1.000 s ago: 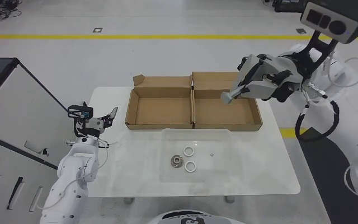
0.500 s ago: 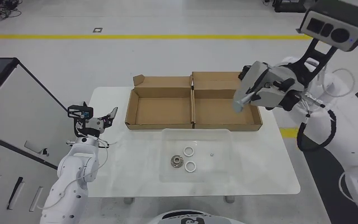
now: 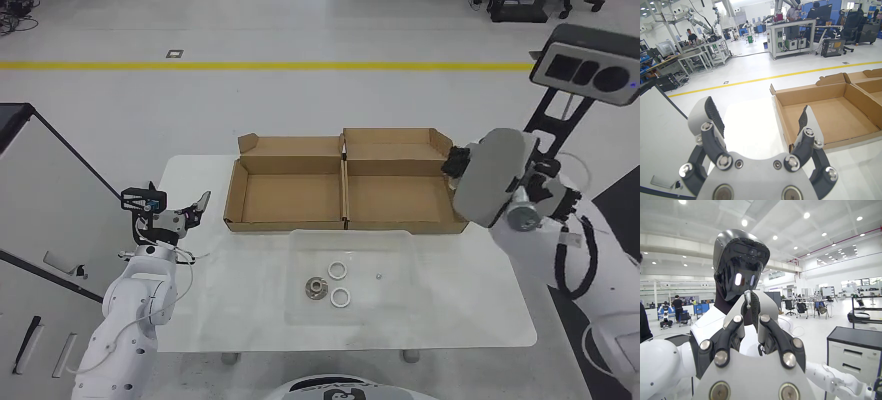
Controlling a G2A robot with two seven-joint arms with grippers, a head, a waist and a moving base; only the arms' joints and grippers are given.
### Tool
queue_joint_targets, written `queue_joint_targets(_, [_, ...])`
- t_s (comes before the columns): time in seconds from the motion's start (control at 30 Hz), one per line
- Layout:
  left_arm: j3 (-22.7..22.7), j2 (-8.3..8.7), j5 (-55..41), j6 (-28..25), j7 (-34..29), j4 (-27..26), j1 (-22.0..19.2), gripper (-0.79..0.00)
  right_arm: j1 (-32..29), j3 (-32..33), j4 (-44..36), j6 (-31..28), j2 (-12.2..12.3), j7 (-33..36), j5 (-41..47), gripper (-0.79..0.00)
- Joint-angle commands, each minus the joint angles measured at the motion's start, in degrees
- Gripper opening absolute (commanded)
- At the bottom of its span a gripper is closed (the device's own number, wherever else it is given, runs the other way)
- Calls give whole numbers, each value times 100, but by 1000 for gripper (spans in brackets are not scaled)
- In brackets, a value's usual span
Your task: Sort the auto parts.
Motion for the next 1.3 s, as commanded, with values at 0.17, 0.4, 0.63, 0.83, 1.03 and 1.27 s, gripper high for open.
queue_joint_targets(0.17, [0,0,0,0,0,0,0,0,-43,19,476,412,-108,398,-635,-785])
queue_joint_targets(0.4, [0,0,0,0,0,0,0,0,-46,157,555,1030,-167,462,-1291,-785])
queue_joint_targets(0.63, [0,0,0,0,0,0,0,0,-215,218,428,886,-270,360,-994,-785])
queue_joint_targets(0.83, [0,0,0,0,0,0,0,0,-403,260,307,355,-392,356,-371,-785])
queue_joint_targets(1.03, [0,0,0,0,0,0,0,0,-592,306,153,125,-519,126,-40,-785])
queue_joint_targets(1.27, [0,0,0,0,0,0,0,0,-623,346,294,232,-656,208,-123,-785])
